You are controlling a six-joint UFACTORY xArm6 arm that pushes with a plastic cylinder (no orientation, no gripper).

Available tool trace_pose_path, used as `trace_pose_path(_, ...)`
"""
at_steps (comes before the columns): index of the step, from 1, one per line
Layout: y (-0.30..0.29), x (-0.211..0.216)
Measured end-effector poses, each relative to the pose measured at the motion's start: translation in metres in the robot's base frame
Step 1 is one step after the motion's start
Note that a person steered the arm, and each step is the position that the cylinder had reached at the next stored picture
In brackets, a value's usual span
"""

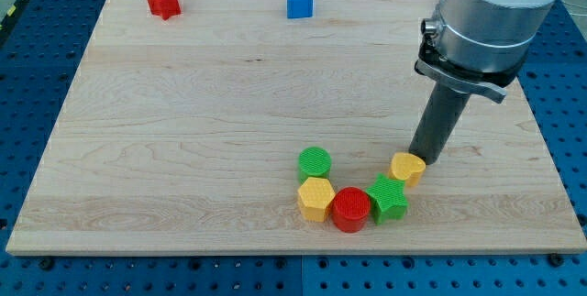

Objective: Place the yellow heart on top of the green star

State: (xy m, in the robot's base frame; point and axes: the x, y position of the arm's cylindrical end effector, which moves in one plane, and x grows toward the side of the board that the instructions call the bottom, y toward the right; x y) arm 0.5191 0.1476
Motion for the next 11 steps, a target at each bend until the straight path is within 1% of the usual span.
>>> trace_pose_path(1, 0.005, 0.000)
trace_pose_path(2, 0.024, 0.009)
trace_pose_path(3, 0.025, 0.027)
trace_pose_path(4, 0.025, 0.027)
trace_pose_path(5, -0.004, 0.027)
trace_pose_path(7, -0.033, 0.027)
trace_pose_path(8, -0.032, 0.022)
trace_pose_path(9, -0.020, 0.008)
trace_pose_path(10, -0.020, 0.005)
trace_pose_path(11, -0.019, -0.008)
